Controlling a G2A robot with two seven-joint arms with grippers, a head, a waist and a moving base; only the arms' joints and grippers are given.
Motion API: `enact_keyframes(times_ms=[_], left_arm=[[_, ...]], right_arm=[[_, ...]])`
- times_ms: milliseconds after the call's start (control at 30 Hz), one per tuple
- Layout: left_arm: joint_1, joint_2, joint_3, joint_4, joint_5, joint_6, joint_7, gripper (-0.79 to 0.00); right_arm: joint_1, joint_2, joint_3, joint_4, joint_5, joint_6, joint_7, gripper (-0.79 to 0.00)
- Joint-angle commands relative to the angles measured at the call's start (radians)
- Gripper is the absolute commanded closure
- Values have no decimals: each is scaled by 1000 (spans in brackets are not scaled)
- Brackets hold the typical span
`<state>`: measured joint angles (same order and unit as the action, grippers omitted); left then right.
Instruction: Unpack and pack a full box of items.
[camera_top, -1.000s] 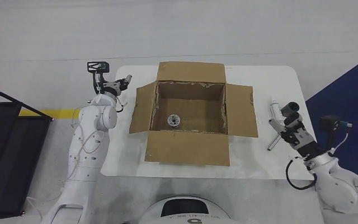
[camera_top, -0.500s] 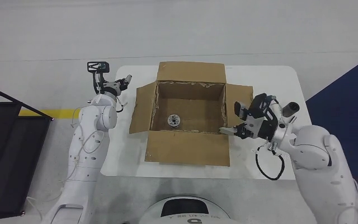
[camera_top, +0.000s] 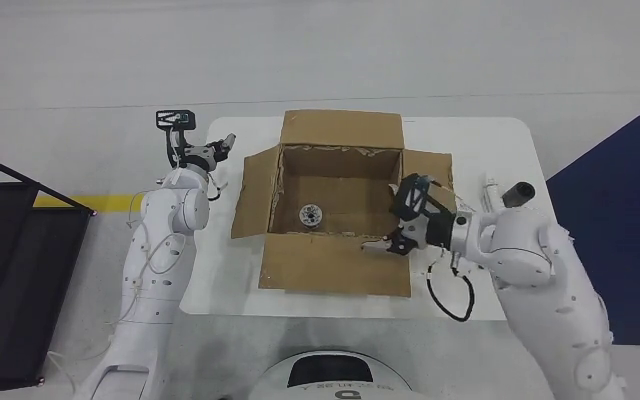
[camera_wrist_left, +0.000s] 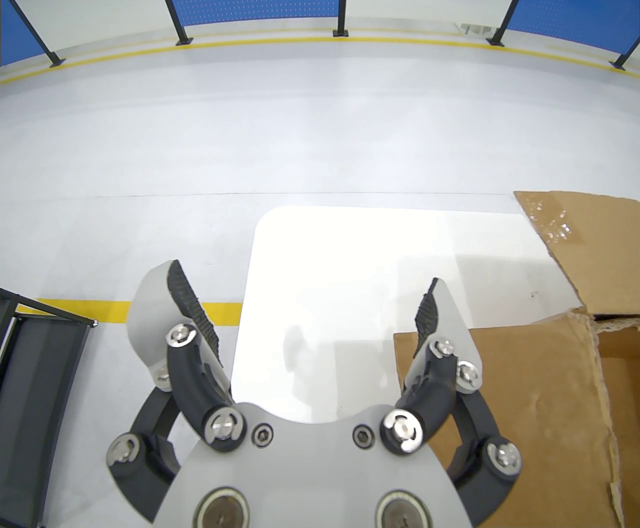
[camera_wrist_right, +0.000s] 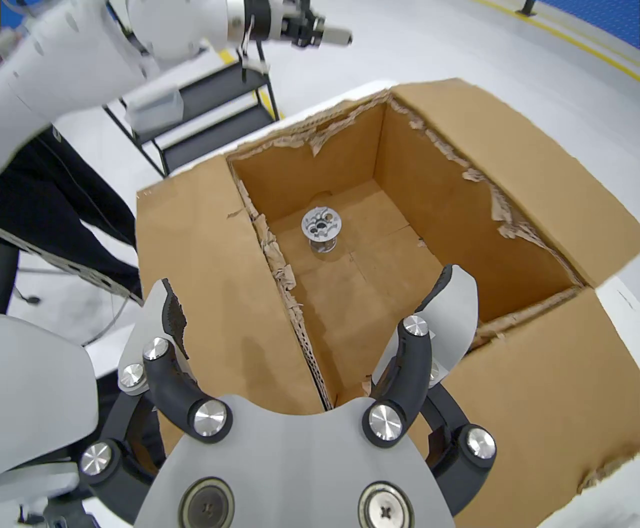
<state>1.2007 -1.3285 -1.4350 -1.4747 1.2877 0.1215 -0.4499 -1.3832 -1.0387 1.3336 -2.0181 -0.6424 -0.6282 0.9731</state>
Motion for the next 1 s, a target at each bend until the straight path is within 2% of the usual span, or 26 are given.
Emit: enact_keyframes(times_ms=[0,100,133,167,200,267,467,533,667,733,767,967], left_arm=[[0,0,0,0,0,0,0,-785],[0,0,0,0,0,0,0,-785],[0,0,0,0,0,0,0,-785],[0,0,0,0,0,0,0,-785],[0,0,0,0,0,0,0,-785],[0,0,0,0,0,0,0,-785],[0,0,0,0,0,0,0,-785],[0,0,0,0,0,0,0,-785],[0,0,0,0,0,0,0,-785],[0,0,0,0,0,0,0,-785],[0,0,0,0,0,0,0,-785],[0,0,0,0,0,0,0,-785]], right_arm=[[127,-13,-131,50,-2,19,51,-739],[285,-44,-279,173,-6,107,66,-690],[330,-55,-323,214,-15,141,69,-699],[369,-67,-365,249,-18,167,68,-754],[405,-78,-402,286,-12,187,61,-776],[477,-106,-479,384,-3,252,52,-782],[612,-187,-668,585,-34,431,31,-785],[638,-208,-702,638,-26,456,18,-776],[693,-253,-761,738,-24,515,9,-640],[707,-267,-780,762,-27,539,14,-459],[717,-277,-791,781,-24,546,23,-409],[752,-315,-831,864,-17,567,74,-342]])
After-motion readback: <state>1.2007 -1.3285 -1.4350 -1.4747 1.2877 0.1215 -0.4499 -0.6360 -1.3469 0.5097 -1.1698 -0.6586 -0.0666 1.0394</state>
